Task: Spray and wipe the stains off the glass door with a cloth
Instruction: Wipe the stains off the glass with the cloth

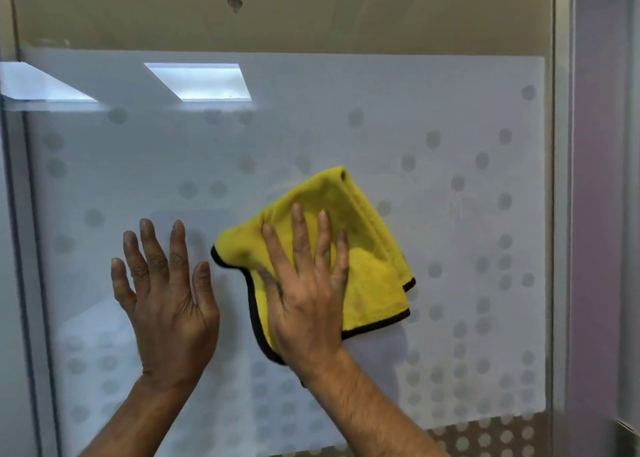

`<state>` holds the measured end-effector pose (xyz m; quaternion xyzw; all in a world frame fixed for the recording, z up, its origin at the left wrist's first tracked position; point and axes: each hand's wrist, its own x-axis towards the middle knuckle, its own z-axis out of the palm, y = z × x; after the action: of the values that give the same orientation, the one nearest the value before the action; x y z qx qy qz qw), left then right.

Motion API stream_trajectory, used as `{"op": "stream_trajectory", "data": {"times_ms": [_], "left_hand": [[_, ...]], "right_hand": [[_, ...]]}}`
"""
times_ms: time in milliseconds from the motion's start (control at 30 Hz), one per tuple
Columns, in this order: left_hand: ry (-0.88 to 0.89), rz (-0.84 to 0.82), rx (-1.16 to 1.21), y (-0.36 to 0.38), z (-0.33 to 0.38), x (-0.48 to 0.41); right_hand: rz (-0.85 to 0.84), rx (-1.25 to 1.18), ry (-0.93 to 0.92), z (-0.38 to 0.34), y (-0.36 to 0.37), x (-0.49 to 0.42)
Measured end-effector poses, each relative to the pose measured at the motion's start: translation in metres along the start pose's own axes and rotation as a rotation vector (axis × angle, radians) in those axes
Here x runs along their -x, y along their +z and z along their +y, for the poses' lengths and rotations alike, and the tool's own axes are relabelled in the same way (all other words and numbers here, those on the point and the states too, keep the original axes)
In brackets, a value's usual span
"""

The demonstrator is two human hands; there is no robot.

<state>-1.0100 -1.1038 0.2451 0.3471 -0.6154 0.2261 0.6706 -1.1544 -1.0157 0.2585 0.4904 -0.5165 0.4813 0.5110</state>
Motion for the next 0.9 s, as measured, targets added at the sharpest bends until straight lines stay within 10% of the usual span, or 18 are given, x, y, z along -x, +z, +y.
{"op": "stream_trajectory", "data": {"times_ms": [533,900], "left_hand": [[-0.011,-0.025,-0.045,-0.003,0.005,-0.002],[-0.013,-0.019,-0.067,-0.002,0.005,-0.003]], "right_hand": [[0.332,-0.007,0.584,0.129,-0.049,-0.072],[0.153,-0.015,0.130,0.013,-0.005,-0.173]]}}
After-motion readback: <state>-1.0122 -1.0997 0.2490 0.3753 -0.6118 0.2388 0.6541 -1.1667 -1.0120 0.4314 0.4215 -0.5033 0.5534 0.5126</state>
